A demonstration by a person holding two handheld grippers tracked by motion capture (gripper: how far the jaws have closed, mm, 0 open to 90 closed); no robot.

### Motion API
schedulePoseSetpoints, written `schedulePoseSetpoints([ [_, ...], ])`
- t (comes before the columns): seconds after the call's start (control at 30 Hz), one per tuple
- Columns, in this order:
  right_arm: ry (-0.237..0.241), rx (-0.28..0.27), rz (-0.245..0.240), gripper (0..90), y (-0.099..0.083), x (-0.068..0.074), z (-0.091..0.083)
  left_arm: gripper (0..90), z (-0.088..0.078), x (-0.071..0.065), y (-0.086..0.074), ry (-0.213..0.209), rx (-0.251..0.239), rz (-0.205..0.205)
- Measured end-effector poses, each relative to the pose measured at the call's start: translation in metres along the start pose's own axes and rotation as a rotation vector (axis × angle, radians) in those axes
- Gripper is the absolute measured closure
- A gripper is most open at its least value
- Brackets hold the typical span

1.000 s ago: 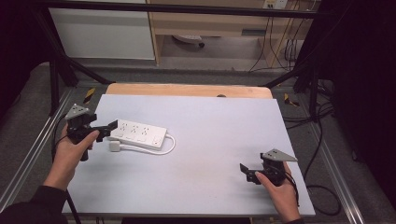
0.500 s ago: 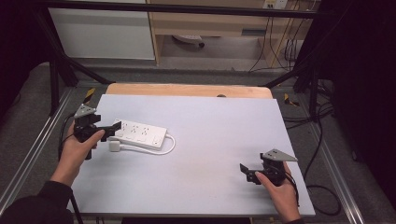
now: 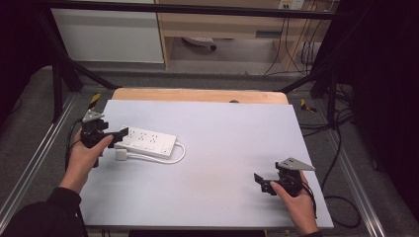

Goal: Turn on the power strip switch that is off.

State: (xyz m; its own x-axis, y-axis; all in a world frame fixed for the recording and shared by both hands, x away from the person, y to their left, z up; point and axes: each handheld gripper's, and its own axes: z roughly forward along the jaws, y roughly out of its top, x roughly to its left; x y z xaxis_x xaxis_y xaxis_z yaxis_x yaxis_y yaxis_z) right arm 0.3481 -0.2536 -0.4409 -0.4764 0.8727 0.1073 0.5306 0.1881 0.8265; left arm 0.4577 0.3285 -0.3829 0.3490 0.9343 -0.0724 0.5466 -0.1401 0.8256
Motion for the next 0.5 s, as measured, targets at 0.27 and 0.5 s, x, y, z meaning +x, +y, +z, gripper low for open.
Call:
schedulePoseSetpoints([
  [0.27, 0.002, 0.005, 0.001, 4.3, 0.0, 0.0009, 0.0002, 20.4, -0.0003, 0.0036, -0.0008, -0.01, -0.005, -0.016],
  [0.5, 0.01, 0.016, -0.009, 4.1, -0.0003, 0.0033, 0.0011, 33.2, 0.0017, 0.0036, -0.0011, -0.001, -0.003, -0.006],
])
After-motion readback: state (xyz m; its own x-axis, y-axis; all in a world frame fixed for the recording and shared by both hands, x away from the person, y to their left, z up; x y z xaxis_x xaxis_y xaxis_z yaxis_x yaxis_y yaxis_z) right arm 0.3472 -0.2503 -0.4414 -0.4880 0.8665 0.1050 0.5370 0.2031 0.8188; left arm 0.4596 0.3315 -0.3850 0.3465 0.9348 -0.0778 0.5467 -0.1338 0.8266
